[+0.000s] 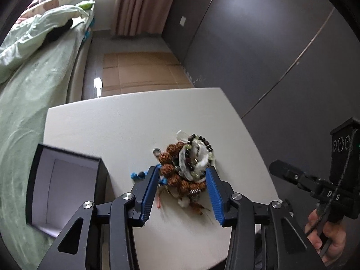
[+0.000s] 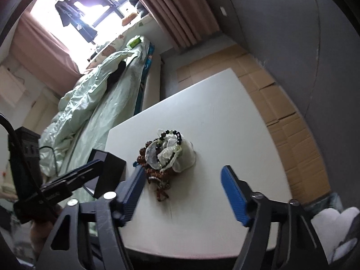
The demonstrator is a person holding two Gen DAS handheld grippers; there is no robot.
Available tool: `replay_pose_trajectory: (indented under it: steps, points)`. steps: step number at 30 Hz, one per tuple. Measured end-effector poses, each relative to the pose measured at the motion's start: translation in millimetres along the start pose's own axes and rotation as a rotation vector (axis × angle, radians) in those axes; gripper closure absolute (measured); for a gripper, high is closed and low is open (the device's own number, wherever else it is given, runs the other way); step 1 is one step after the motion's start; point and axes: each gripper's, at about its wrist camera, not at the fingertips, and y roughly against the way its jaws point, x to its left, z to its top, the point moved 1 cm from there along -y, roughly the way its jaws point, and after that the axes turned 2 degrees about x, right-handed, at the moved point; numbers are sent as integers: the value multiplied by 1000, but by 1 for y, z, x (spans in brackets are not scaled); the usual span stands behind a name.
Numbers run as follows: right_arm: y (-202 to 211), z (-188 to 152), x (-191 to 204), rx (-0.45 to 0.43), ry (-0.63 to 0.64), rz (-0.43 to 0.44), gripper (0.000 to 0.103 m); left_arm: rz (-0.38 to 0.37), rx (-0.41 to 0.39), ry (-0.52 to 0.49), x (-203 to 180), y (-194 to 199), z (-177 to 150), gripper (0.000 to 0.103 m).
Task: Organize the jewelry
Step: 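Grasp brown bead bracelet with left tool while right tool grasps black bead bracelet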
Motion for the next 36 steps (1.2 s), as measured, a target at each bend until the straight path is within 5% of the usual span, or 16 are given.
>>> replay_pose_trajectory:
  steps: [10, 14, 21, 26, 29, 30, 36]
  points:
    - [-49, 46, -1, 97, -19, 31, 54, -4, 123, 62, 18, -43, 20, 58]
    - [-80, 55, 5, 175, -14, 52, 63, -22, 123, 104, 28, -53, 15, 70]
    - [-120, 57, 10, 263, -5, 34, 70, -51, 155, 131, 31, -74, 7, 71]
    - [-133, 56, 8, 284, -6, -2, 71, -68, 171, 164, 37, -85, 9, 71]
    - [-135, 56, 4, 289, -22, 12, 81, -75, 163, 167, 37, -84, 11, 82]
    - [-132, 57, 4, 278, -17, 2, 93, -73, 161, 168, 36, -83, 11, 82]
    - [-105, 62, 1, 197, -13, 20, 93, -102, 124, 140, 26, -67, 13, 83]
